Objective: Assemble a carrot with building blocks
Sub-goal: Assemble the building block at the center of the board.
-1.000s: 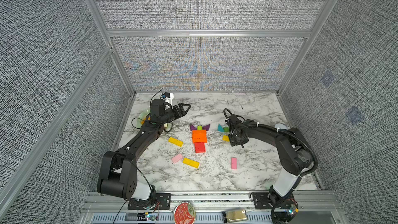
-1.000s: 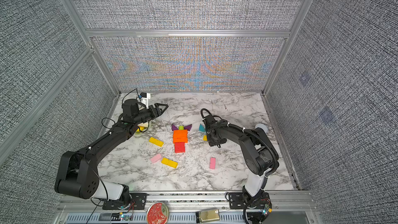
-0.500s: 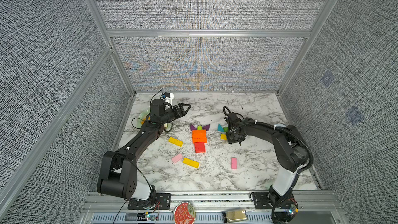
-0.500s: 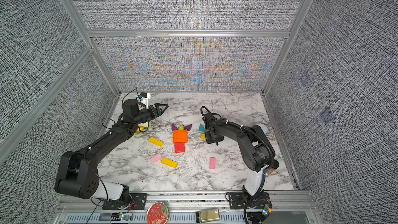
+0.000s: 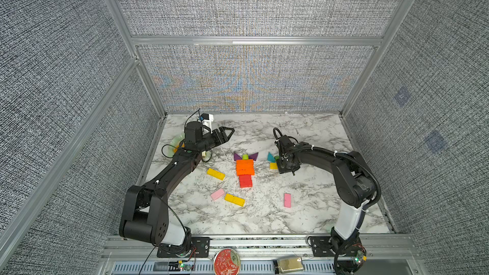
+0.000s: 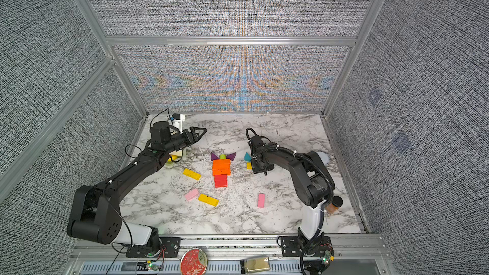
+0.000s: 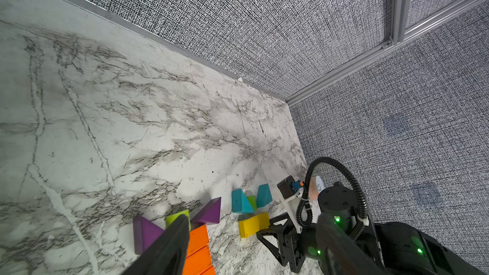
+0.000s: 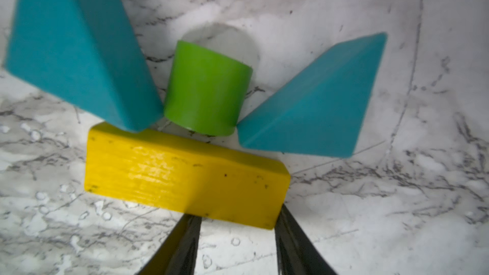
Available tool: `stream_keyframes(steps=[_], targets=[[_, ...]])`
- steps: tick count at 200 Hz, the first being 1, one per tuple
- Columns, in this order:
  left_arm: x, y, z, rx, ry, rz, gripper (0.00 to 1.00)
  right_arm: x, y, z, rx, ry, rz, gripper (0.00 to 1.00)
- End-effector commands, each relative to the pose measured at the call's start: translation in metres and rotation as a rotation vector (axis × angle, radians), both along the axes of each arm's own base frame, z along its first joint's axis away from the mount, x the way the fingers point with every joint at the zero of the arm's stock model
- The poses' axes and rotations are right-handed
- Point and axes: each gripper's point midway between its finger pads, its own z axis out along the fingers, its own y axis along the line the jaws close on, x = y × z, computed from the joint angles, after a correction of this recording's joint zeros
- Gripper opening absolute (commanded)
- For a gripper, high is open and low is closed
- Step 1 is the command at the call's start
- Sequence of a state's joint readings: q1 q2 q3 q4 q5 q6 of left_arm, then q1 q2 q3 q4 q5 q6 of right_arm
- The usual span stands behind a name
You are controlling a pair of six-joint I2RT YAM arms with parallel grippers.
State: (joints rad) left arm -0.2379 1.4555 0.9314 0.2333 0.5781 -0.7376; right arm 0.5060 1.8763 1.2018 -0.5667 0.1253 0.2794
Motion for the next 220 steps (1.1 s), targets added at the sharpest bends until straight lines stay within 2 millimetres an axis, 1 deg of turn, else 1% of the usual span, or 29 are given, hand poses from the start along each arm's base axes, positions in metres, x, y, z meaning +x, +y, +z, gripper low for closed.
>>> stream_keyframes(steps=[1,34,54,74,107,124,162,220], targets=[[0.002,0.000,0.005,0.002,-0.023,-0.001,0.77,0.000,0.001,0.002,0.004,-0.010,-0.032,0.51],[0.001,0.000,0.006,0.000,-0.023,-0.001,0.77,-0.004,0.008,0.002,0.005,-0.014,-0.033,0.59],[0.001,0.000,0.007,0.000,-0.025,-0.001,0.77,-0.003,0.008,-0.001,0.004,-0.015,-0.052,0.61],[0.001,0.000,0.008,-0.001,-0.027,-0.001,0.77,0.000,0.001,-0.002,-0.018,-0.028,-0.085,0.61],[0.001,0.001,0.008,-0.001,-0.028,-0.001,0.77,0.005,-0.006,0.002,-0.021,-0.044,-0.111,0.61],[0.001,0.000,0.008,-0.003,-0.029,-0.002,0.77,0.006,-0.004,0.004,-0.010,-0.048,-0.109,0.61],[0.001,0.001,0.008,-0.002,-0.028,0.000,0.77,0.008,0.000,0.001,0.002,-0.042,-0.115,0.61],[0.001,0.000,0.007,-0.003,-0.027,-0.001,0.77,0.011,-0.002,0.004,0.002,-0.064,-0.134,0.61]])
